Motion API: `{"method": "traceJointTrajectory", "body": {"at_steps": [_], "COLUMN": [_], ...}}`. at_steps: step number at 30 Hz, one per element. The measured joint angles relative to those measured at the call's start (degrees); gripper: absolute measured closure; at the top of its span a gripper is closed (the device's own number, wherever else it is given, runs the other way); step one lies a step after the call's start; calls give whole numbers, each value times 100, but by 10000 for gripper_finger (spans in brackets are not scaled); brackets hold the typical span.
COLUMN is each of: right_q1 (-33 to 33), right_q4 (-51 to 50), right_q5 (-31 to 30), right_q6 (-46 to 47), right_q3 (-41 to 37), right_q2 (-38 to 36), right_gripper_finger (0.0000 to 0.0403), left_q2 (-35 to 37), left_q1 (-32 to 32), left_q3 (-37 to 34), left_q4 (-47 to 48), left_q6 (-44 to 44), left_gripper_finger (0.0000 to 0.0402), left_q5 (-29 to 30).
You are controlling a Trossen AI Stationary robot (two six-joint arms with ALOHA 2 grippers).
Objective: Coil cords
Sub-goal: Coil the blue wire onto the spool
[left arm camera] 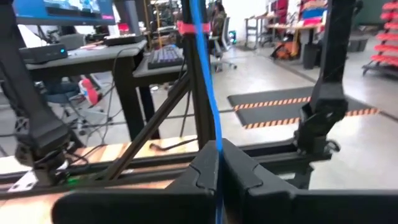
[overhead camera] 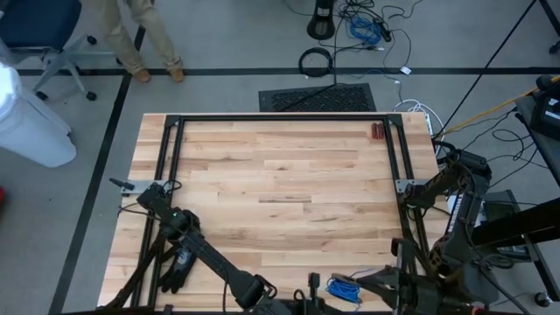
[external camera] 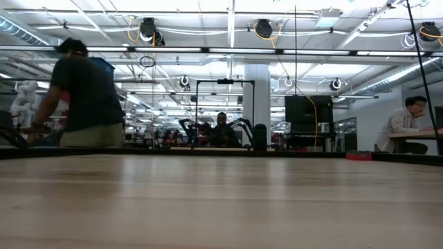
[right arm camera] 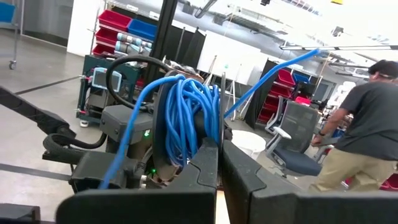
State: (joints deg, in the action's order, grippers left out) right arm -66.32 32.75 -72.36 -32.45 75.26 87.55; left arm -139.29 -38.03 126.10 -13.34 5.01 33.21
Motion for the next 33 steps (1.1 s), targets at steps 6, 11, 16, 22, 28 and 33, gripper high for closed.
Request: {"method": "traceJointTrajectory", "body": {"at_steps": [6,11,16,22,28,33], "right_q1": [-95,-99,-93,5,115,74], "right_q4": [2,21,37,46,-180,-174], "right_q5": [-5,31,33,31,78,94], "right_q6": [3,119,168,207,480,481], "right_q3": [0,0,0,0,1,1], "right_q2": [2,7,7,7,7,7], "right_gripper_finger": [403,403,403,403,403,403], "left_q2": [14,15,18,18,18,19], "left_q1": [17,88,206,276,363,472], "left_q3": [-2,-2,0,118,243,247], "left_q4": [302,391,324,211,181,333], "left_q6": [-1,-2,-10,-17,-17,-62], "left_gripper_finger": [398,398,399,399,400,400], "left_q5": [169,445,441,382,369,371]}}
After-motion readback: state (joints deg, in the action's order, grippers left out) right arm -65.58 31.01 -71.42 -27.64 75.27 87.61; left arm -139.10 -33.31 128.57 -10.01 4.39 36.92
